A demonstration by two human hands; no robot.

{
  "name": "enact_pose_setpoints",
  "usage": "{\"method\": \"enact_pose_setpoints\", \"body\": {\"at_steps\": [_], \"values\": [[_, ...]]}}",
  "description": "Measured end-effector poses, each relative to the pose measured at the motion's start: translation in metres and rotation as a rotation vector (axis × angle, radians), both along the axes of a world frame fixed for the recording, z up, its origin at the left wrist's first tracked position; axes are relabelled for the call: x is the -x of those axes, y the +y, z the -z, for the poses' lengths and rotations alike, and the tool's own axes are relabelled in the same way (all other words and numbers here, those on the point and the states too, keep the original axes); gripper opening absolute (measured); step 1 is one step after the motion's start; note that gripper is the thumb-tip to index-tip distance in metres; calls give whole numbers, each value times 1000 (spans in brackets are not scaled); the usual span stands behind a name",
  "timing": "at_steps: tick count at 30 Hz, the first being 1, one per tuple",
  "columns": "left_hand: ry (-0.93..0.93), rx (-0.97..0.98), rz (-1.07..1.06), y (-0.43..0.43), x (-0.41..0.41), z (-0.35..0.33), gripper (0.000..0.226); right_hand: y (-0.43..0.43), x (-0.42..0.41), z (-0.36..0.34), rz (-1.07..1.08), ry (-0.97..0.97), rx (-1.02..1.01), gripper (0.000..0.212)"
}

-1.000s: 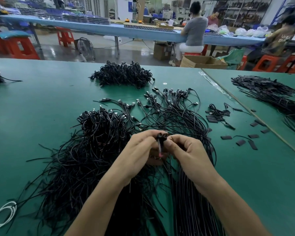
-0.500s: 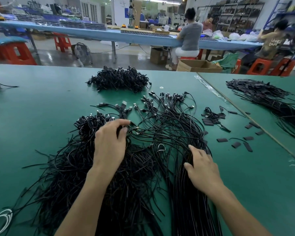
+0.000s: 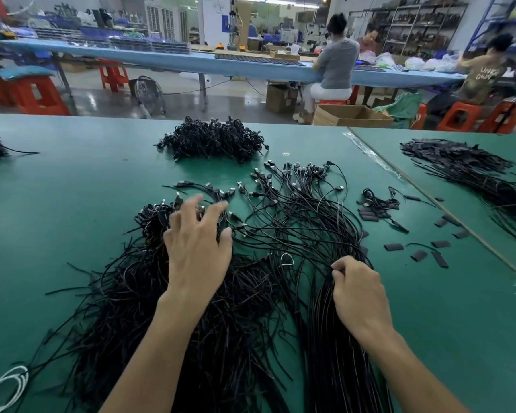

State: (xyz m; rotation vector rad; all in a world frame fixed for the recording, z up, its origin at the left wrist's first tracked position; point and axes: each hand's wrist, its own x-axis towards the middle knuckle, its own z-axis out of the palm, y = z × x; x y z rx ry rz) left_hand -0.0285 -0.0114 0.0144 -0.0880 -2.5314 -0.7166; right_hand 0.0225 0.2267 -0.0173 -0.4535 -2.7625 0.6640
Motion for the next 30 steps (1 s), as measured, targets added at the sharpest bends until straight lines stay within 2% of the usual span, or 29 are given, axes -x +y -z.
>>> {"method": "enact_pose_setpoints", "body": {"at_steps": [2,5,7,9,12,14,16,20,23,25,27,28,30], "values": [[35,-89,166,5,-6,2,36,-5,-2,-13,-25,80,180,15],[-119,-175,472,13,-15,4,51,-25,-11,-42,-158,78,422,16],[-201,-83,628,19,-19,6,60,-44,-23,-62,-333,44,428,22],[-240,-44,693,22,-18,9,44,-60,-35,-78,-525,72,421,33],[-191,-135,551,19,-14,9,16,-68,-44,-88,-609,245,442,41],[-138,-337,416,13,-12,4,26,-59,-39,-87,-495,387,435,42],[-18,-509,328,5,-12,-5,34,-44,-30,-82,-351,449,341,42],[193,-523,258,4,-20,-20,41,-10,-13,-57,-158,408,85,34],[279,-439,271,6,-27,-24,40,15,-6,-39,-57,266,32,39],[308,-303,263,6,-29,-26,38,25,-3,-31,-29,55,-105,41],[298,-134,266,8,-30,-27,42,21,-5,-30,-73,-110,-241,35],[258,-50,281,11,-31,-27,45,15,-7,-31,-149,-123,-181,32],[106,114,316,19,-33,-25,48,-3,-13,-39,-325,-41,187,39]]}}
